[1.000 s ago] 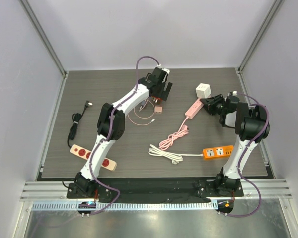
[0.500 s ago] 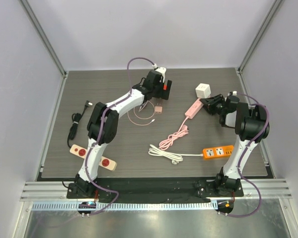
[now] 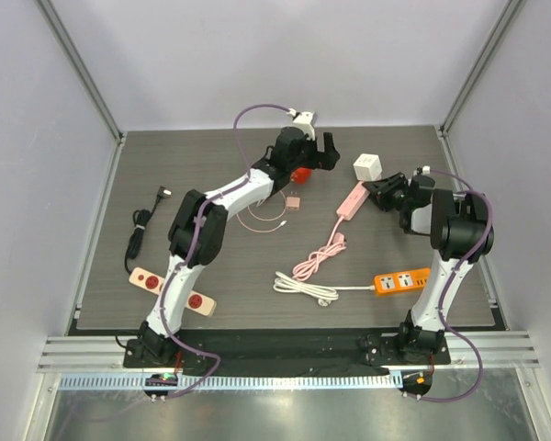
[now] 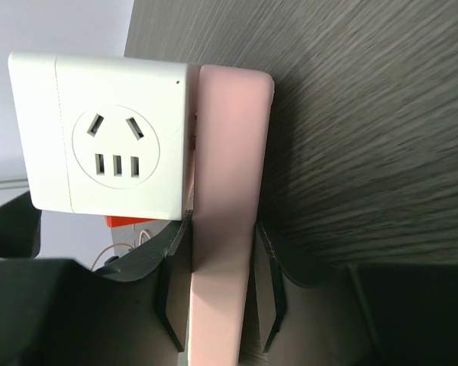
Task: Pull the plug off the socket
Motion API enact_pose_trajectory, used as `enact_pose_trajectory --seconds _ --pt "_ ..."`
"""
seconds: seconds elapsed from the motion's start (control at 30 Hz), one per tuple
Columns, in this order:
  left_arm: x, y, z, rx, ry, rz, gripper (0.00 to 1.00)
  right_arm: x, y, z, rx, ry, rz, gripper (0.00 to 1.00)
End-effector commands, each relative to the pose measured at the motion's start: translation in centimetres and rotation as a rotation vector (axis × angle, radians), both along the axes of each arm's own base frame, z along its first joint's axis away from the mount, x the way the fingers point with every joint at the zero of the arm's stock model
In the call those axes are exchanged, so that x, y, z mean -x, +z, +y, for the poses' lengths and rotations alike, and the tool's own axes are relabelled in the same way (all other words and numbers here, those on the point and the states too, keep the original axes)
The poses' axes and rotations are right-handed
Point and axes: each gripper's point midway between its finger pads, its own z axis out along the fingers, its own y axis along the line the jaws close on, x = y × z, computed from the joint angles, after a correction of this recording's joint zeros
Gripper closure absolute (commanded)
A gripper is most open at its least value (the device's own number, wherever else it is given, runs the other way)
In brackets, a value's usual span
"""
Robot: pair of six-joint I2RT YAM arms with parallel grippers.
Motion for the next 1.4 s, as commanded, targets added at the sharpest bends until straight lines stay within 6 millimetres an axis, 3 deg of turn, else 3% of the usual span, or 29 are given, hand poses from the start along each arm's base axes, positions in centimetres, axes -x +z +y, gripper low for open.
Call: enact_pose_trajectory --seconds 0.0,0.07,0.1,0.13,0.17,0.23,0.47,0.7,1.07,1.1,1.37 --pt "-1.8 0.5 -2.2 0.135 -0.004 -0.028 0.0 0.6 -2.0 1.2 0.068 0.054 0.024 0.99" --pt "-2.1 -0.1 -3.1 0.166 -0.013 -0.01 0.0 0.6 -1.9 1.5 0.067 0.06 0.023 0.99" --pt "-2.6 1.1 -3.7 0.191 -0.021 -0.029 0.0 0.7 -1.9 1.7 0.068 0.065 0.022 0.99" --pt "-2.7 -1.1 -4.3 0.178 -0.028 0.002 0.0 0.6 -1.8 2.0 0.065 0.071 0.02 0.99" --pt "-3.0 -0.1 -4.9 0.206 -0.031 -0.008 0.01 0.6 -1.8 2.2 0.065 0.075 0.018 0.99" --pt "-3.0 -1.8 -5.7 0.213 -0.041 0.02 0.01 0.6 -1.8 2.6 0.06 0.087 0.015 0.99" --pt "-2.8 -1.1 -6.7 0.285 -0.053 0.009 0.01 0.5 -1.7 3.3 0.053 0.102 0.012 0.99" --pt "-1.3 -1.1 -9.0 0.257 -0.099 -0.02 0.01 0.4 -1.7 3.6 0.05 0.11 0.008 0.99" --pt "-0.8 -2.4 -9.8 0.154 -0.08 -0.014 0.02 0.3 -1.6 3.6 0.049 0.111 0.005 0.99" --pt "-0.8 -3.3 -9.8 0.144 -0.072 0.008 0.02 0.3 -1.6 3.6 0.048 0.111 0.005 0.99" --pt "-0.7 -3.3 -10.3 0.165 -0.082 0.025 0.05 0.3 -1.7 3.7 0.048 0.112 0.007 0.99"
